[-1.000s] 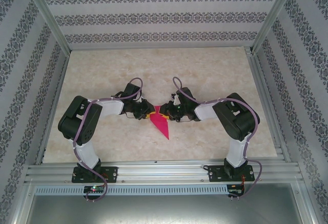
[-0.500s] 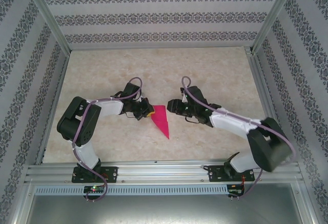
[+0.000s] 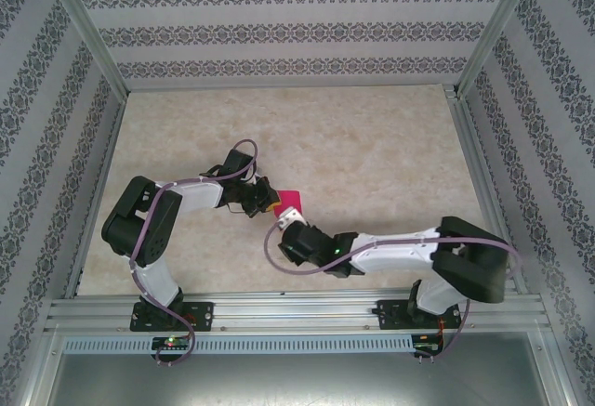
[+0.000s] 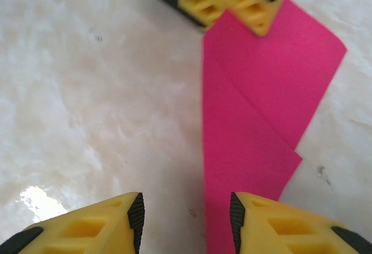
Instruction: Fold a paper plane with a square sheet of paper (pick it up from the middle)
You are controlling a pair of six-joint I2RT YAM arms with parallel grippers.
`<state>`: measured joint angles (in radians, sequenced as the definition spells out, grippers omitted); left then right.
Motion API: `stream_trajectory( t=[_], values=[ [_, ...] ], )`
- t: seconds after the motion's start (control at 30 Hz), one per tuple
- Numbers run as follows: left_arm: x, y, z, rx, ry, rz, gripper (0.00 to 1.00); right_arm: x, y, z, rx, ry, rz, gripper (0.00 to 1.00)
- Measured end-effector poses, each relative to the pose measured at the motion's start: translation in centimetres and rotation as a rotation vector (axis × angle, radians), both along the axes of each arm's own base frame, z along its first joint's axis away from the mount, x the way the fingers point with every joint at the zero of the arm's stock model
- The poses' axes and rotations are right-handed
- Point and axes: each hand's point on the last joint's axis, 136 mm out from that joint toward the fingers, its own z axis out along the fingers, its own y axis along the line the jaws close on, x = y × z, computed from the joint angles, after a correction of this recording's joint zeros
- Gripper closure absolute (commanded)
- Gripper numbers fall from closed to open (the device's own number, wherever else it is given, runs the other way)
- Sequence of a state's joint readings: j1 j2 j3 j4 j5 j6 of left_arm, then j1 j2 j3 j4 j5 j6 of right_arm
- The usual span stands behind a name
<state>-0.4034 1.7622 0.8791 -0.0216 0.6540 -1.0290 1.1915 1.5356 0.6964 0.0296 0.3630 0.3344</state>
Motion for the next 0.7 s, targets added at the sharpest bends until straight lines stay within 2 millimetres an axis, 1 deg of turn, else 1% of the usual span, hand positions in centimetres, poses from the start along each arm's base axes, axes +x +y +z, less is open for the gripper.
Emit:
stream_trajectory(
  t=[0.07, 0.2, 0.33, 0.47, 0.6, 0.7],
  values=[
    [0.0, 0.0, 0.0, 0.001, 0.002, 0.000, 0.95, 0.0, 0.5, -0.6, -0.063, -0.042, 0.016, 0.54],
    [-0.2, 0.1, -0.2, 0.005, 0.011, -0.001, 0.95, 0.7, 1.0, -0.9, -0.153, -0.121, 0.007, 0.57],
    [-0.3, 0.1, -0.2, 0.007, 0.014, -0.002, 0.95, 1.4, 0.7, -1.2, -0.219, -0.169, -0.016, 0.64],
    [-0.3, 0.1, -0.2, 0.008, 0.016, -0.002, 0.95, 1.8, 0.1, -1.5, -0.259, -0.190, -0.032, 0.69],
    [-0.4, 0.2, -0.2, 0.009, 0.017, -0.002, 0.95, 1.9, -0.1, -1.5, -0.275, -0.198, -0.039, 0.74],
    [-0.4, 0.2, -0.1, 0.008, 0.015, -0.002, 0.95, 2.1, 0.0, -1.4, -0.276, -0.205, -0.045, 0.79]
  ],
)
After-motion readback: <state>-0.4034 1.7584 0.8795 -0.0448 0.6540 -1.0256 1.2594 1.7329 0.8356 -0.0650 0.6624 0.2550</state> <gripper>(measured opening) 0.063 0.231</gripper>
